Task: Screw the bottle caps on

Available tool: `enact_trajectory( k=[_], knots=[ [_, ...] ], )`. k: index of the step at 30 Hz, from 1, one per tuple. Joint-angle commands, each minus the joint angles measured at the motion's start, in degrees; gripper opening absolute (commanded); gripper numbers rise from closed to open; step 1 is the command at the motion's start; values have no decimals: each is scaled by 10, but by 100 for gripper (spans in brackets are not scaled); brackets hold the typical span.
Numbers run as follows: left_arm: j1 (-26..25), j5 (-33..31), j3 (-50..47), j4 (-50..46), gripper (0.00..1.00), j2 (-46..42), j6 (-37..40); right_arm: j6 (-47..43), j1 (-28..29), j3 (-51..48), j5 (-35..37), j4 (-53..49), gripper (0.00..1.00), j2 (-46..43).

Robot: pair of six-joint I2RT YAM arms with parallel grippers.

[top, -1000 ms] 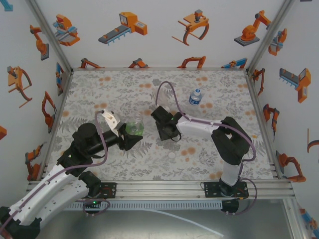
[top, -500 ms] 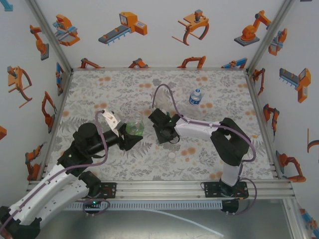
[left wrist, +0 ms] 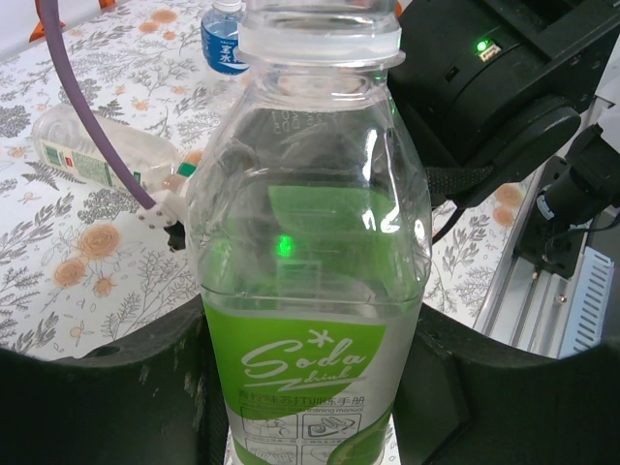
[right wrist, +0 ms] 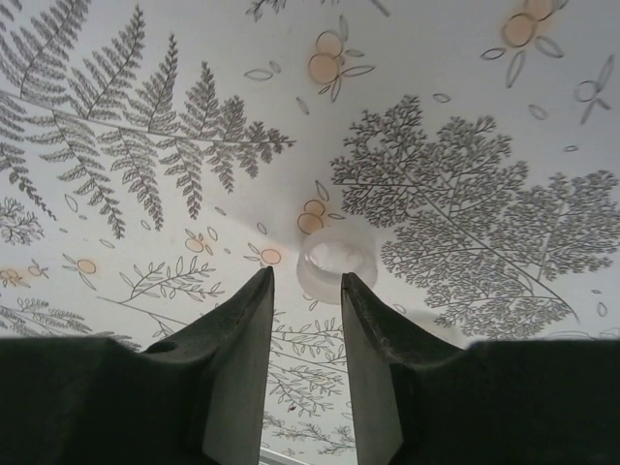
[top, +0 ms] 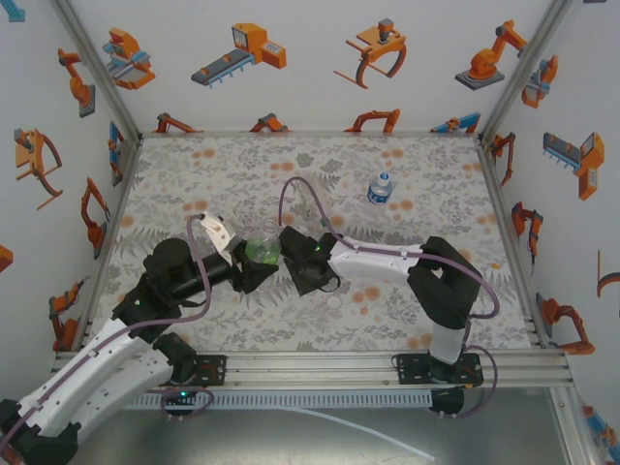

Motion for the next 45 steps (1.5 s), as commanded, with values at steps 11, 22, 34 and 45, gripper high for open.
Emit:
enact_trajectory(
  k=[11, 22, 34, 45],
  knots=[
    [-1, -6, -1, 9, 7, -7, -12, 10, -2, 10, 25, -9, 39, 8],
    [-1, -8, -5, 12, 7, -7, -11, 5, -1, 13, 32, -10, 42, 19],
    [-1, -8, -5, 18, 7, 0, -11, 8, -1, 6, 22, 2, 41, 29],
    [-1, -9, -2, 17, 7, 4, -11, 16, -4, -13, 12, 26, 34, 31]
  ],
)
